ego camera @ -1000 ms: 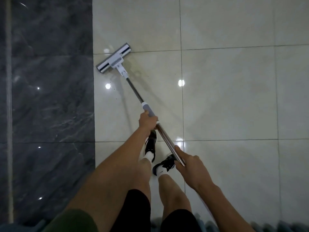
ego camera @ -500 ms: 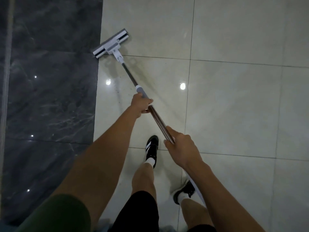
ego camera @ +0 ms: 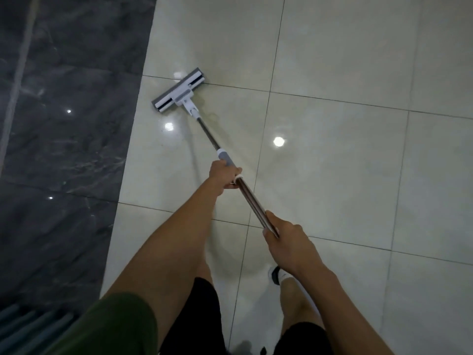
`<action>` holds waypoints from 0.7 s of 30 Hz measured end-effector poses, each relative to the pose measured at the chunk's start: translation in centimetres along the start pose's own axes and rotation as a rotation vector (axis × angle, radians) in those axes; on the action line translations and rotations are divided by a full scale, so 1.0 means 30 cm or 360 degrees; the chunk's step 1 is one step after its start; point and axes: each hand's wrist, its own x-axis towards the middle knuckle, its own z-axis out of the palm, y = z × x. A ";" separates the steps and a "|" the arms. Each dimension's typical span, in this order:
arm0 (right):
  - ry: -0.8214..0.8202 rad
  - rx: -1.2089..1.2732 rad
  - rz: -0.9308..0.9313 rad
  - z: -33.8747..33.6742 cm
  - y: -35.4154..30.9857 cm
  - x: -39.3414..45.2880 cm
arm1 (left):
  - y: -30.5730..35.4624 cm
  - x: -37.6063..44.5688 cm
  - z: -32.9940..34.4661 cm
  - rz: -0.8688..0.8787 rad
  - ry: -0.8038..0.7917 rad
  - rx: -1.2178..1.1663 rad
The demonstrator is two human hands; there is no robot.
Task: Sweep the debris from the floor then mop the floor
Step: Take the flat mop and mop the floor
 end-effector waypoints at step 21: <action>-0.0164 -0.0138 -0.0202 -0.195 0.239 -0.100 | -0.111 -0.127 0.266 0.0006 0.0166 -0.0269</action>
